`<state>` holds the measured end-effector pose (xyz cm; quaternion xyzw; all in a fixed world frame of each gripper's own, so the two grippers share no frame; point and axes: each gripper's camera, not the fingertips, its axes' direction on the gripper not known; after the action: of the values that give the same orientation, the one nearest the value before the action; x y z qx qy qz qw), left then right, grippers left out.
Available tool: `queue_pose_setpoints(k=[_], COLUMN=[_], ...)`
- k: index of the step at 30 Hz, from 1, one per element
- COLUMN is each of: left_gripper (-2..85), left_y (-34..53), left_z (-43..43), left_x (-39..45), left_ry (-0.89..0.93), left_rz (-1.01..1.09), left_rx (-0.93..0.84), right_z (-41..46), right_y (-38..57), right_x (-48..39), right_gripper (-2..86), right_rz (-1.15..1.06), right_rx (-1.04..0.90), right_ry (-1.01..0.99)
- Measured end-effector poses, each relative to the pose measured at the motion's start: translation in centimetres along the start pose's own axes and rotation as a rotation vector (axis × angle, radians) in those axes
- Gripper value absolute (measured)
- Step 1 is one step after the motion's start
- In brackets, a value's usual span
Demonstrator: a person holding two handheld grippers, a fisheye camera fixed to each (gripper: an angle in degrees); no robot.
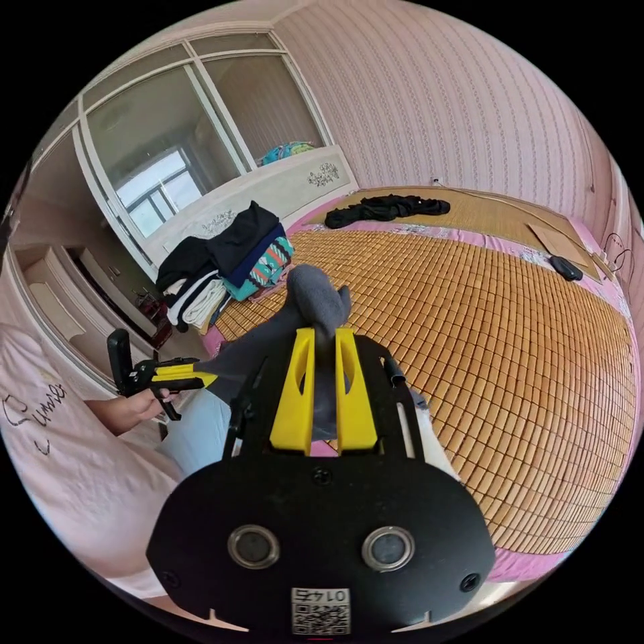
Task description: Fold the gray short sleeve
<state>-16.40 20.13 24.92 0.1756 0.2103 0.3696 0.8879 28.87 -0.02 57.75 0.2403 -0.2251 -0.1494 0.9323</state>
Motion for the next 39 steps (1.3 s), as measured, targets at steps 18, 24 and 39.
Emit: queue_pose_setpoints(k=[18, 24, 39], left_gripper=[8.1, 8.8, 7.5], left_y=[-9.2, -5.5, 14.1], left_z=[-29.9, -32.7, -32.1], left_x=[-25.9, -31.6, -9.2], left_ry=[-0.61, -0.661, -0.545], left_rz=[-0.342, -0.467, -0.324], left_rx=[0.443, 0.393, 0.259], right_z=[25.3, 34.5, 29.4], right_y=[-37.0, -36.1, -10.7], right_x=[-31.0, -37.0, -50.0], right_gripper=[7.9, 9.8, 13.1], right_rz=[-0.371, -0.346, -0.826], right_rx=[-0.108, -0.209, -0.225], right_ry=[-0.152, -0.025, 0.254])
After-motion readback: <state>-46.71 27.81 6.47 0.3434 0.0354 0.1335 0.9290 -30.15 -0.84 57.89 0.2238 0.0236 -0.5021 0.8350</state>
